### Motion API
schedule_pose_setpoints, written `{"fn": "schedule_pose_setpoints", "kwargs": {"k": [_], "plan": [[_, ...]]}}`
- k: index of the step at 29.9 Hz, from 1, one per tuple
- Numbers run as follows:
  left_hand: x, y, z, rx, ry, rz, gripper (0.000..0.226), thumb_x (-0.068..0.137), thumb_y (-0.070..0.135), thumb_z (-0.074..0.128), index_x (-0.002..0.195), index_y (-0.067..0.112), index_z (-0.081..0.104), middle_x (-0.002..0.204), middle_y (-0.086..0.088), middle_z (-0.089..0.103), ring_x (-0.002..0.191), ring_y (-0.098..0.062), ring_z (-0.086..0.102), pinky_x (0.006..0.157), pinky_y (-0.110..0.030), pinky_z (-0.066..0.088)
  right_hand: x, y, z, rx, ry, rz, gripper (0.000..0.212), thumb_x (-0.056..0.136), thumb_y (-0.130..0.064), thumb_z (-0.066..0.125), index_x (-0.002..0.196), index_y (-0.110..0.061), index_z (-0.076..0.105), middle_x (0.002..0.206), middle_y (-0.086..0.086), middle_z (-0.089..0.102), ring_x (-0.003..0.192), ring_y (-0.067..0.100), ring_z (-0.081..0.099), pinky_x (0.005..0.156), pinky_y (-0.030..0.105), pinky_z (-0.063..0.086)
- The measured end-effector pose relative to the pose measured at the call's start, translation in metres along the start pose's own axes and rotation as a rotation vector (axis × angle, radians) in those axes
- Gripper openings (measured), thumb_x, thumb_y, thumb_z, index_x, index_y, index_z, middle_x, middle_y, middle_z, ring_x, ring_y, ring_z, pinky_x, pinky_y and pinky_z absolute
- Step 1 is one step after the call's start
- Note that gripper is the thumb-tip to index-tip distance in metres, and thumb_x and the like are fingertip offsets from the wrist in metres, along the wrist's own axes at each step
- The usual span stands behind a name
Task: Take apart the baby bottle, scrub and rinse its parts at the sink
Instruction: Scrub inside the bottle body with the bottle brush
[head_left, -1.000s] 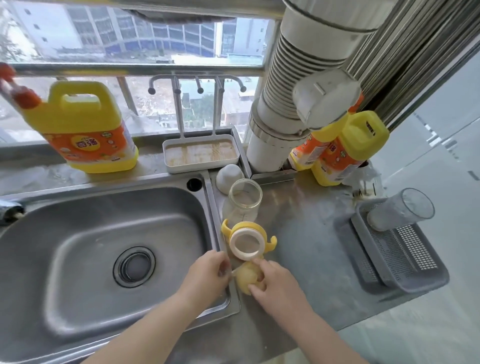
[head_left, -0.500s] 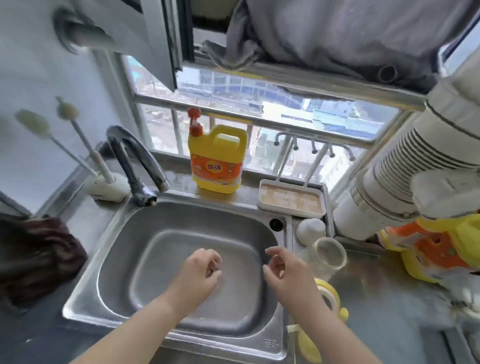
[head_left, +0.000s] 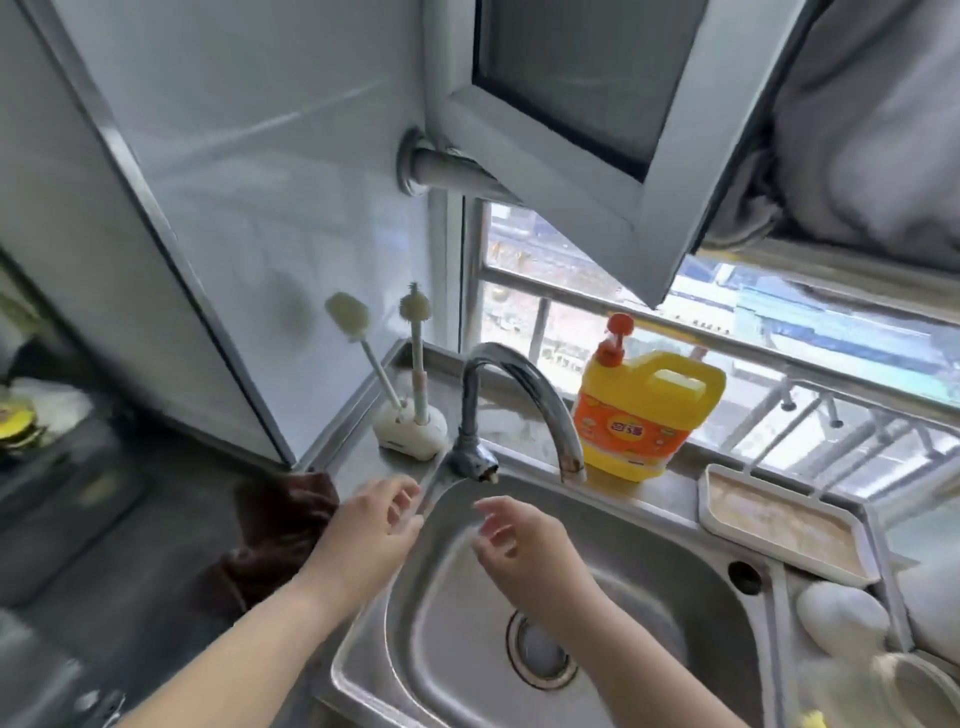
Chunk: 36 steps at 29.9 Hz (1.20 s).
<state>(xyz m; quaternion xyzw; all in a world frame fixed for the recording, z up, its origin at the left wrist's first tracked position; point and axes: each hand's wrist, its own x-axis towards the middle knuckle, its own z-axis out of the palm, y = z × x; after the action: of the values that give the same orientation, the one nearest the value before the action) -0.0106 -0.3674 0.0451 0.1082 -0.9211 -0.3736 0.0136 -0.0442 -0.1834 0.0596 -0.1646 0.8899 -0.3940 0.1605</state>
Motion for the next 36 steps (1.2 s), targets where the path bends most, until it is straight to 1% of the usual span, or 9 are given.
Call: {"fn": "schedule_pose_setpoints", "kwargs": {"k": [3, 7, 16, 18, 20, 22, 24, 31, 36], "plan": [[0.028, -0.022, -0.035, -0.015, 0.027, -0.033, 0.02, 0.087, 0.018, 0.062, 0.103, 0.026, 0.053, 0.096, 0.006, 0.053, 0.082, -0.006, 0.053, 0.071, -0.015, 0.04, 0.043, -0.041, 0.024, 0.008, 0.007, -0.044, 0.035, 0.09, -0.02, 0.055, 0.124, -0.021, 0.057, 0.111, -0.002, 0.063, 0.097, 0.01, 0.059, 0.091, 0.02, 0.046], [0.057, -0.046, -0.062, -0.044, 0.053, -0.036, 0.021, 0.087, 0.017, 0.06, 0.105, 0.026, 0.054, 0.098, 0.007, 0.053, 0.083, -0.005, 0.053, 0.066, -0.007, 0.037, 0.096, -0.08, 0.045, 0.037, 0.026, -0.061, 0.047, 0.094, -0.02, 0.05, 0.14, -0.023, 0.042, 0.136, 0.002, 0.051, 0.121, 0.016, 0.051, 0.103, 0.027, 0.04], [0.096, -0.071, -0.083, -0.137, 0.058, -0.005, 0.022, 0.088, 0.02, 0.06, 0.108, 0.025, 0.054, 0.101, 0.011, 0.053, 0.085, -0.001, 0.053, 0.068, -0.006, 0.039, 0.189, -0.099, 0.079, -0.02, 0.16, 0.118, 0.047, 0.099, -0.024, 0.04, 0.145, -0.027, 0.031, 0.145, 0.004, 0.042, 0.131, 0.023, 0.042, 0.096, 0.033, 0.04], [0.1, -0.075, -0.084, -0.166, 0.074, 0.003, 0.022, 0.088, 0.019, 0.061, 0.108, 0.025, 0.056, 0.101, 0.01, 0.054, 0.084, -0.001, 0.054, 0.068, -0.004, 0.039, 0.2, -0.099, 0.084, -0.013, 0.18, 0.126, 0.042, 0.099, -0.026, 0.04, 0.141, -0.027, 0.037, 0.137, 0.003, 0.051, 0.124, 0.022, 0.048, 0.093, 0.032, 0.04], [0.101, -0.077, -0.084, -0.179, 0.067, 0.004, 0.022, 0.089, 0.02, 0.06, 0.109, 0.025, 0.055, 0.101, 0.01, 0.055, 0.086, -0.001, 0.054, 0.069, -0.004, 0.041, 0.207, -0.098, 0.088, 0.012, 0.203, 0.122, 0.034, 0.099, -0.025, 0.041, 0.132, -0.024, 0.049, 0.115, 0.003, 0.064, 0.101, 0.018, 0.057, 0.084, 0.028, 0.04], [0.1, -0.079, -0.085, -0.198, 0.053, -0.002, 0.02, 0.09, 0.02, 0.058, 0.109, 0.026, 0.055, 0.1, 0.01, 0.055, 0.086, -0.002, 0.054, 0.068, -0.005, 0.041, 0.211, -0.096, 0.091, 0.023, 0.237, 0.107, 0.024, 0.099, -0.026, 0.042, 0.114, -0.018, 0.059, 0.088, 0.001, 0.065, 0.077, 0.013, 0.055, 0.071, 0.025, 0.038], [0.098, -0.08, -0.086, -0.224, 0.053, -0.005, 0.019, 0.09, 0.019, 0.058, 0.108, 0.025, 0.055, 0.098, 0.009, 0.056, 0.086, -0.002, 0.054, 0.069, -0.004, 0.042, 0.214, -0.094, 0.092, 0.018, 0.272, 0.089, 0.021, 0.099, -0.028, 0.044, 0.099, -0.016, 0.061, 0.075, -0.001, 0.061, 0.07, 0.015, 0.054, 0.064, 0.026, 0.037], [0.086, -0.076, -0.093, -0.237, 0.036, 0.018, 0.019, 0.091, 0.019, 0.055, 0.106, 0.031, 0.053, 0.097, 0.01, 0.056, 0.085, -0.001, 0.054, 0.07, -0.005, 0.042, 0.2, -0.117, 0.077, 0.084, 0.348, -0.153, 0.024, 0.097, -0.026, 0.05, 0.073, -0.027, 0.049, 0.053, -0.013, 0.047, 0.051, 0.002, 0.045, 0.054, 0.019, 0.034], [0.068, -0.073, -0.094, -0.128, 0.048, 0.057, 0.017, 0.091, 0.021, 0.055, 0.105, 0.031, 0.051, 0.096, 0.012, 0.055, 0.083, 0.0, 0.055, 0.068, -0.003, 0.04, 0.163, -0.142, 0.058, 0.111, 0.395, -0.305, 0.013, 0.095, -0.02, 0.053, 0.083, -0.022, 0.057, 0.059, -0.018, 0.046, 0.06, -0.004, 0.049, 0.057, 0.009, 0.033]]}}
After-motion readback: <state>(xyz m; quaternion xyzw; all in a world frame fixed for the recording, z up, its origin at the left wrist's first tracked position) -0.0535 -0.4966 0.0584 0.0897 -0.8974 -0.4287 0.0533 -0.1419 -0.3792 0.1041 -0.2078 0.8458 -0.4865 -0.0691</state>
